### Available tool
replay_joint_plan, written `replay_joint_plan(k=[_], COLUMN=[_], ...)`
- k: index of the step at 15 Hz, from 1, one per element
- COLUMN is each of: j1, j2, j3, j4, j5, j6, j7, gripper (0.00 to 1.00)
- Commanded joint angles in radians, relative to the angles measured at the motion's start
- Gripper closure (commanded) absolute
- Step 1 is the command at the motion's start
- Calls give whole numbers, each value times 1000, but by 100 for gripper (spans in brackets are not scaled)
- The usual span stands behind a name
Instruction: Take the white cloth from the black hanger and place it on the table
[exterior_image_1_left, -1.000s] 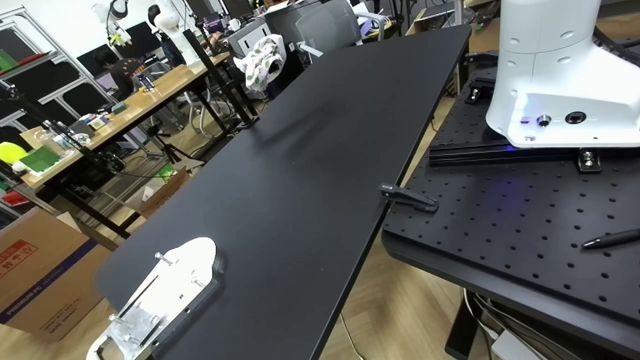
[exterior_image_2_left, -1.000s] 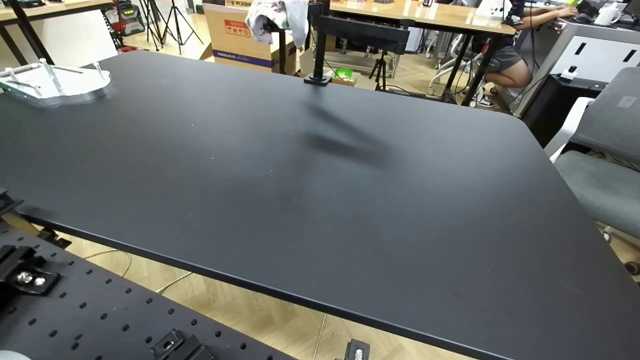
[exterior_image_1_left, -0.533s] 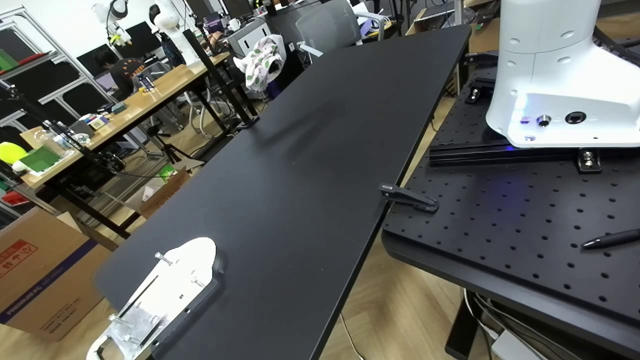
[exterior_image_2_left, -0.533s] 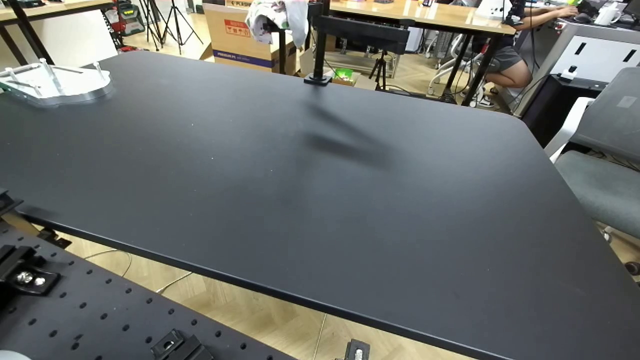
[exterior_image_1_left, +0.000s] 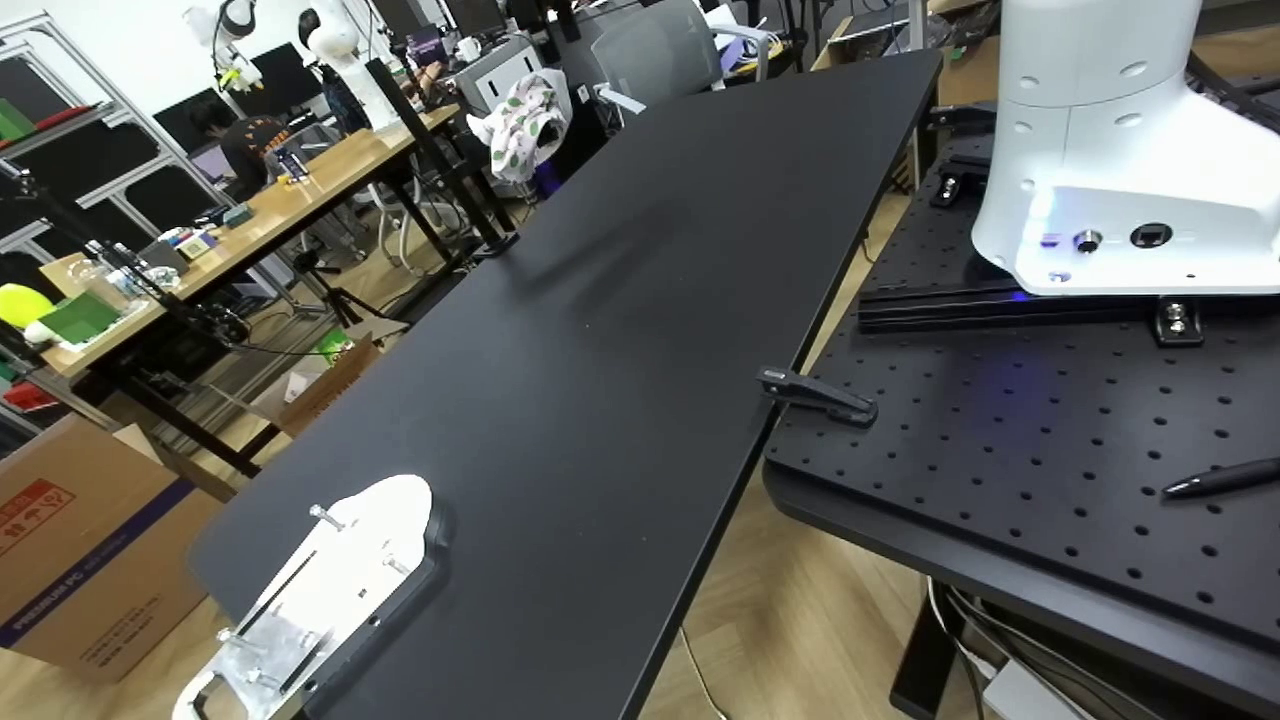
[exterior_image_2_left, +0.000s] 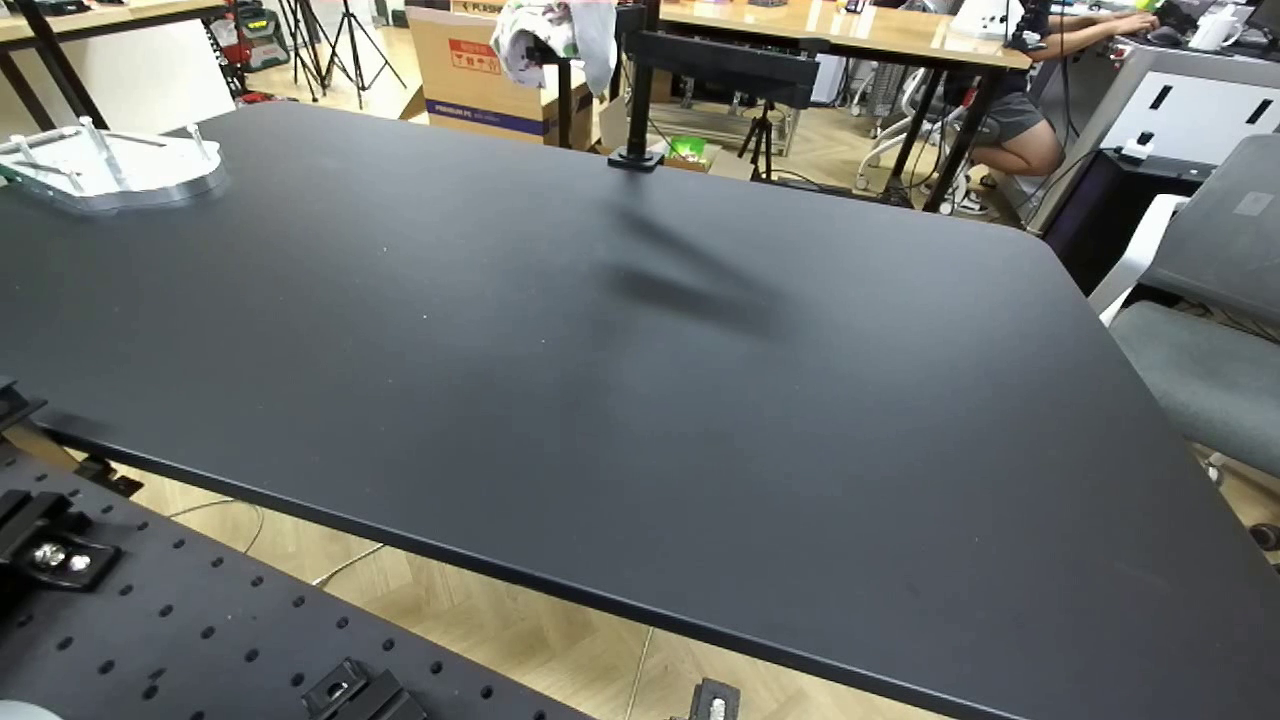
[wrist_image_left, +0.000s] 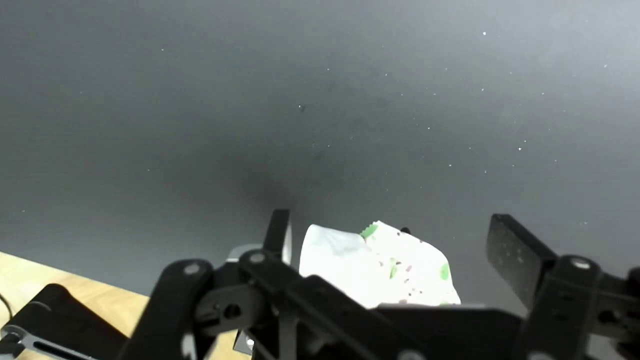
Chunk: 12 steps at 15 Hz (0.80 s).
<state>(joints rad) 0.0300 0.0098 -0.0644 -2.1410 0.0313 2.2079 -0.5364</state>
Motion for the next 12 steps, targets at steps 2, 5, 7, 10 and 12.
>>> replay_joint_plan(k=[2,5,7,10,12], j1=[-19,-23,-27,-35,-39], j2=[78,116,137,165,176], j3=[29,41,53,70,81], j4=[77,115,134,163,177], j5=[-60,-90,-84,-63,-48], j6=[-11,-2,12,12,8], j7=[-2,-32,-88,-156,-189], gripper=[0,0,0,25,34])
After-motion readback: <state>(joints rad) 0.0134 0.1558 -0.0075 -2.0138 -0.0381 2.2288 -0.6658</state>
